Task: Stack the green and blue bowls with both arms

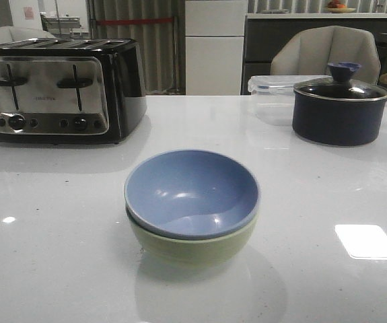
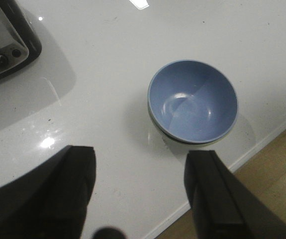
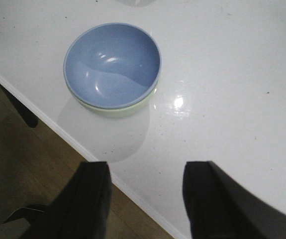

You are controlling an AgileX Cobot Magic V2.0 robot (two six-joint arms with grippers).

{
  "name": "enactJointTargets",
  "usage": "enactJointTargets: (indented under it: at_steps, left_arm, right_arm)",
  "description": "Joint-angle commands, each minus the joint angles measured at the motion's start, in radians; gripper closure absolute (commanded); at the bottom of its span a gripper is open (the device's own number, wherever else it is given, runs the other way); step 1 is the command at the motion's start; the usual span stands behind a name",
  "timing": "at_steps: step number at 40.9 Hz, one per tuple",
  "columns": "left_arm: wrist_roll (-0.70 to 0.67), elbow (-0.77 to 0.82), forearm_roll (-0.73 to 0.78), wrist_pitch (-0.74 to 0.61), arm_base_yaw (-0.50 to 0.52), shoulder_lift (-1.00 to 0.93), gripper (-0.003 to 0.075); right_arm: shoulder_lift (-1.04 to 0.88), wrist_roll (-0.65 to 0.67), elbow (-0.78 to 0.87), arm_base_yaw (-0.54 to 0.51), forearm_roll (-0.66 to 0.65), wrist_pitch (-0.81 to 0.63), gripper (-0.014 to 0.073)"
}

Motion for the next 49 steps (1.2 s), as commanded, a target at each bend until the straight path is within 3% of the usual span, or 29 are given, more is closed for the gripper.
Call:
enactJointTargets:
  at_steps: [1,16,23,26,32,38,49]
  left_arm:
    - [-0.003,0.056,-0.002,-0.114,-0.006,-0.096,0.0263]
    - [-0.003,0.192,-0.002,-0.132,-0.006,-0.224,0.0263]
    - [-0.003,0.194,0.000,-0.132,-0.006,-0.217,0.0268]
    - [-0.003,0.194,0.000,-0.132,-0.006,-0.217,0.0302]
    - [-0.003,0.194,0.000,-0.132,-0.006,-0.217,0.0462]
    - [-0.003,0.194,0.000,-0.132,-0.006,-0.217,0.0620]
    - [-0.003,0.194,0.000,-0.132,-0.006,-0.217,0.0622]
  right_arm:
    - [-0.003,-0.011,-0.026,-0.001,0.004,-0.065,0.0143]
    - [-0.003,-0.011,-0.026,-0.001,0.004,-0.064,0.0148]
    - [-0.003,-0.011,-0.026,-0.001,0.004,-0.060,0.0320]
    - [-0.003,-0.011,-0.026,-0.001,0.004,-0.057,0.0417]
    - [-0.003,-0.011,-0.026,-0.001,0.004,-0.053,0.0542]
    - [-0.003,-0.011,-0.026,-0.001,0.004,-0.048,0.0558]
    - [-0.003,-0.011,-0.026,-0.001,0.004,-0.045,0.0558]
